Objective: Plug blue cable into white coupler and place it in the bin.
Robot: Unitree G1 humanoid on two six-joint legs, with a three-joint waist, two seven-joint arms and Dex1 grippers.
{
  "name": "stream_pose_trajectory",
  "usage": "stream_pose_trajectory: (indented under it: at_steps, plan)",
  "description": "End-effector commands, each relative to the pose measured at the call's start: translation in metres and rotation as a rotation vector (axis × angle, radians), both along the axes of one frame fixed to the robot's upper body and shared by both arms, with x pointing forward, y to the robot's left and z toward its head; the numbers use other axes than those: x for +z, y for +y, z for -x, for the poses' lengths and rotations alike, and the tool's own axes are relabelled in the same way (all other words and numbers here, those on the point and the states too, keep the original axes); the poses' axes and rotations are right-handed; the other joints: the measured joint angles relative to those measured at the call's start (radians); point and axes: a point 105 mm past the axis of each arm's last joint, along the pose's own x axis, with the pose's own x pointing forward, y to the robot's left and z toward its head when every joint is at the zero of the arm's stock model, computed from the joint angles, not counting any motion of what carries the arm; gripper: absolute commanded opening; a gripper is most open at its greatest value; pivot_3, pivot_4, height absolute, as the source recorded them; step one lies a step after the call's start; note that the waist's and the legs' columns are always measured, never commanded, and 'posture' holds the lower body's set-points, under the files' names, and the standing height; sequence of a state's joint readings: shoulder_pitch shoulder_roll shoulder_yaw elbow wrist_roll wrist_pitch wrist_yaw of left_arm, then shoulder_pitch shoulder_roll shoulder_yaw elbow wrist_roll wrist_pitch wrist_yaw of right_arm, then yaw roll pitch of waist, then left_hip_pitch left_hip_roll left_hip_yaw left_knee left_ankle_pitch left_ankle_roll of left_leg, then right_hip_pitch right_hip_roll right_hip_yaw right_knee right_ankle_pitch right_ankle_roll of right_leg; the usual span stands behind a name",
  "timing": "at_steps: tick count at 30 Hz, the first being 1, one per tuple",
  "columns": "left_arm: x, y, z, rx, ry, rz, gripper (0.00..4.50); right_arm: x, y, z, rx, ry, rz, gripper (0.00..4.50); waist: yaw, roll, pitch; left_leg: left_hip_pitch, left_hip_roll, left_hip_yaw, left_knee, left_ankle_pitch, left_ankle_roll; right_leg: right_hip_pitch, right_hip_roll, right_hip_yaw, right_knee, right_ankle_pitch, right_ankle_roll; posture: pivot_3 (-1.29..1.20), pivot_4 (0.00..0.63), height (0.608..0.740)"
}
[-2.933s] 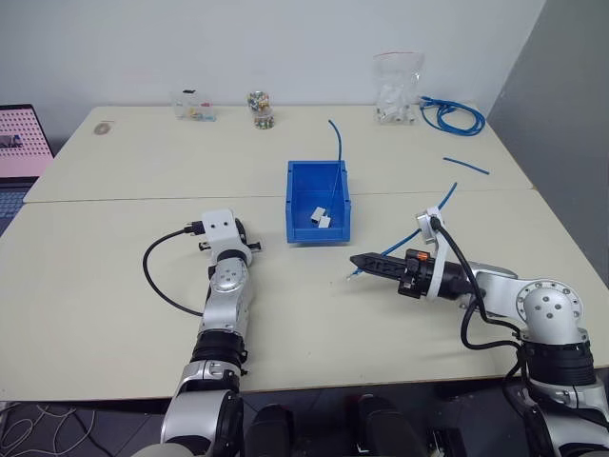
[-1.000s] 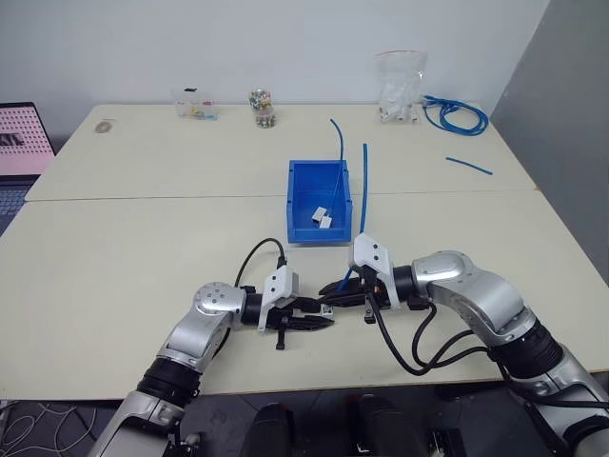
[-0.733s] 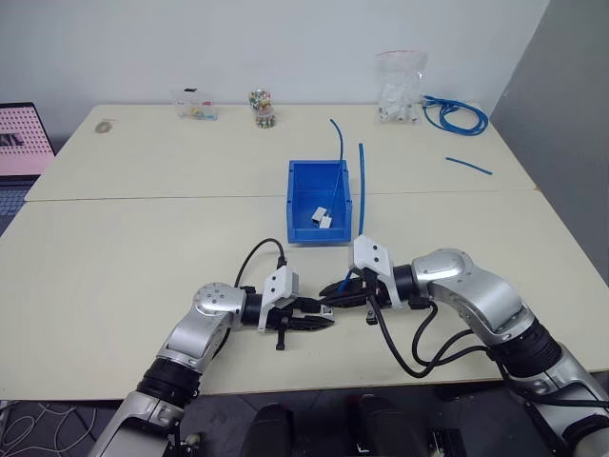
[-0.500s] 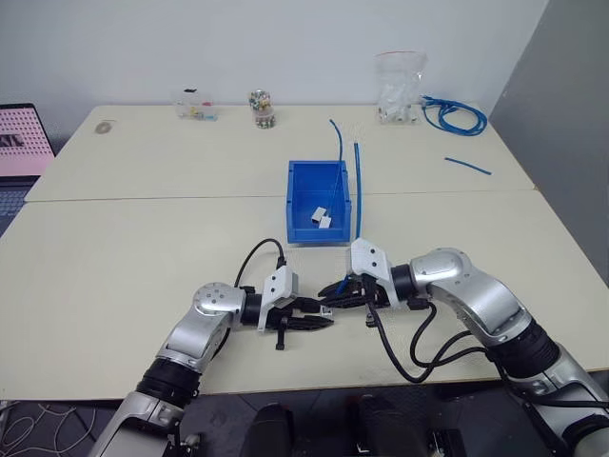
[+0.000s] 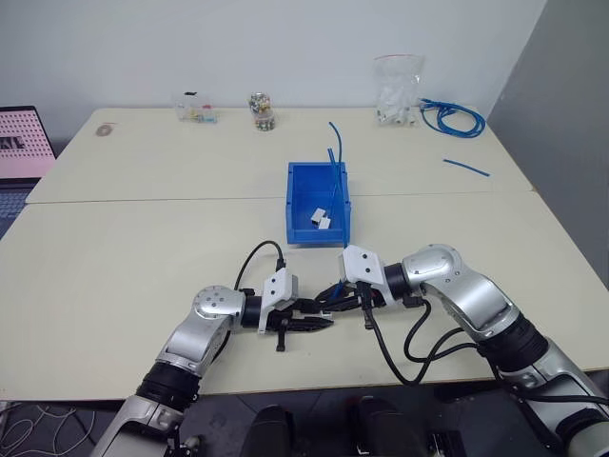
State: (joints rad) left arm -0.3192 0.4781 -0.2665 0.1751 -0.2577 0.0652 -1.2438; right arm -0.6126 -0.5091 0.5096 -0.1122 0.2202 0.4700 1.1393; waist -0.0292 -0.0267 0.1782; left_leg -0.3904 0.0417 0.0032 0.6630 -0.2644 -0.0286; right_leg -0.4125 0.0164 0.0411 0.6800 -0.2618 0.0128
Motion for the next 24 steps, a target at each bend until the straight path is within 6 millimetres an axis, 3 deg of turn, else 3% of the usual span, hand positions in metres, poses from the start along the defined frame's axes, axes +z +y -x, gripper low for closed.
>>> stream_pose_trajectory:
  at_steps: [1, 5, 22, 24]
  plan:
    - [0.000, 0.000, 0.001, 0.012, -0.015, -0.011, 0.81, -0.036, -0.009, 0.008, -0.034, 0.207, 0.066, 0.11, 0.000, 0.000, 0.000, 0.003, 0.000, 0.000, 0.000, 0.000, 0.000, 0.002, 0.000, 0.000, 0.000, 0.000, -0.001, 0.00, 0.150, 0.740]
    - [0.002, 0.003, -0.001, 0.028, -0.018, -0.014, 0.81, -0.048, -0.017, 0.008, -0.065, 0.245, 0.083, 0.11, -0.001, 0.000, -0.002, 0.008, 0.000, 0.000, -0.002, 0.000, 0.000, 0.006, 0.000, 0.000, 0.000, -0.001, -0.002, 0.00, 0.150, 0.740]
    - [0.003, 0.003, -0.002, 0.050, -0.012, -0.010, 0.81, -0.057, -0.014, -0.004, -0.082, 0.251, 0.090, 0.11, -0.003, 0.000, -0.013, 0.009, 0.001, 0.000, -0.002, 0.000, 0.000, 0.007, 0.001, 0.000, 0.000, -0.002, -0.002, 0.00, 0.150, 0.740]
    - [0.004, 0.004, -0.002, 0.058, -0.012, -0.005, 1.51, -0.050, -0.014, -0.007, -0.100, 0.260, 0.063, 0.11, -0.003, 0.000, -0.014, 0.009, 0.001, 0.000, -0.002, 0.000, 0.000, 0.007, 0.001, 0.000, 0.000, -0.002, -0.002, 0.00, 0.150, 0.740]
